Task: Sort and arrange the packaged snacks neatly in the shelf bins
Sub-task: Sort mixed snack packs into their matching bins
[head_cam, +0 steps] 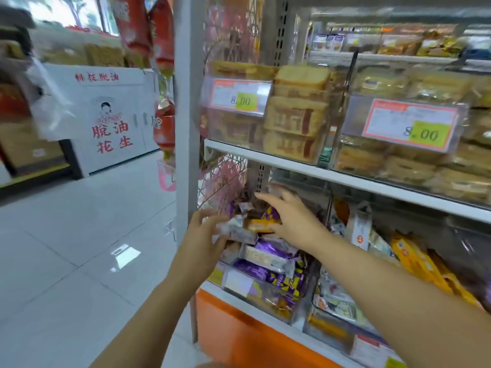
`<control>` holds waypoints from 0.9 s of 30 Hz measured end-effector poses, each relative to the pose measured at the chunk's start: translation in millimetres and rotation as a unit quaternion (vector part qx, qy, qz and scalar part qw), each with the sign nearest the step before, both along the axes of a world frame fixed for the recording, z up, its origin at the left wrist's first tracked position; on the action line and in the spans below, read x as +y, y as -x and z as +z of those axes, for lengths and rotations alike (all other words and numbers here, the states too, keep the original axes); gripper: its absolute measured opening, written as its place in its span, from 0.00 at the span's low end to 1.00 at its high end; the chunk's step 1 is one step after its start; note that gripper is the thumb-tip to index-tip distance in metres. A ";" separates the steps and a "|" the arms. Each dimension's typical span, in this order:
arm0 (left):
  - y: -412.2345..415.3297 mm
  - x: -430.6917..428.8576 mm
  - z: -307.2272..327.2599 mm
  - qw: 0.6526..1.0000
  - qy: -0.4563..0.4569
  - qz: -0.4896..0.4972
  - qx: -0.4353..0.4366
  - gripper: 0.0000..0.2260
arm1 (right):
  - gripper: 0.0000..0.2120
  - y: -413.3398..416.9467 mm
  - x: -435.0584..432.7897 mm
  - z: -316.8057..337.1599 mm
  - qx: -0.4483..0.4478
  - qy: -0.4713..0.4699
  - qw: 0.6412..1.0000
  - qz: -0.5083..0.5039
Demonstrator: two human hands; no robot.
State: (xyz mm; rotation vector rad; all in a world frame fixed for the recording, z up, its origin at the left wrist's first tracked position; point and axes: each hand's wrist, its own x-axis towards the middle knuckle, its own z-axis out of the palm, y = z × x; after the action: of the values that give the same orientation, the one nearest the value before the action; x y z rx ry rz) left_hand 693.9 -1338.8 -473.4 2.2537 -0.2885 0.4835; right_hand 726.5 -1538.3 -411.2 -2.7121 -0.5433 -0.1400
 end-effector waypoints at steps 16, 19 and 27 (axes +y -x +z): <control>-54.0 -20.0 6.3 0.862 -0.335 -0.253 0.284 0.15 | 0.40 -24.3 8.6 -22.6 0.284 0.152 0.946 0.031; -54.0 -22.1 7.4 0.850 -0.324 -0.252 0.330 0.20 | 0.32 -24.3 11.3 -23.3 0.287 0.098 0.953 0.009; -55.2 -29.2 5.8 0.830 -0.331 -0.250 0.373 0.21 | 0.35 -19.6 9.0 -32.2 0.282 0.089 0.955 -0.009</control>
State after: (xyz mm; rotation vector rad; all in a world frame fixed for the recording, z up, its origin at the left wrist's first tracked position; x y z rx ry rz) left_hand 749.1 -1368.0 -467.6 2.6598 -0.6761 -0.9041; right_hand 746.1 -1529.3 -443.4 -2.7412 -0.3674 0.6902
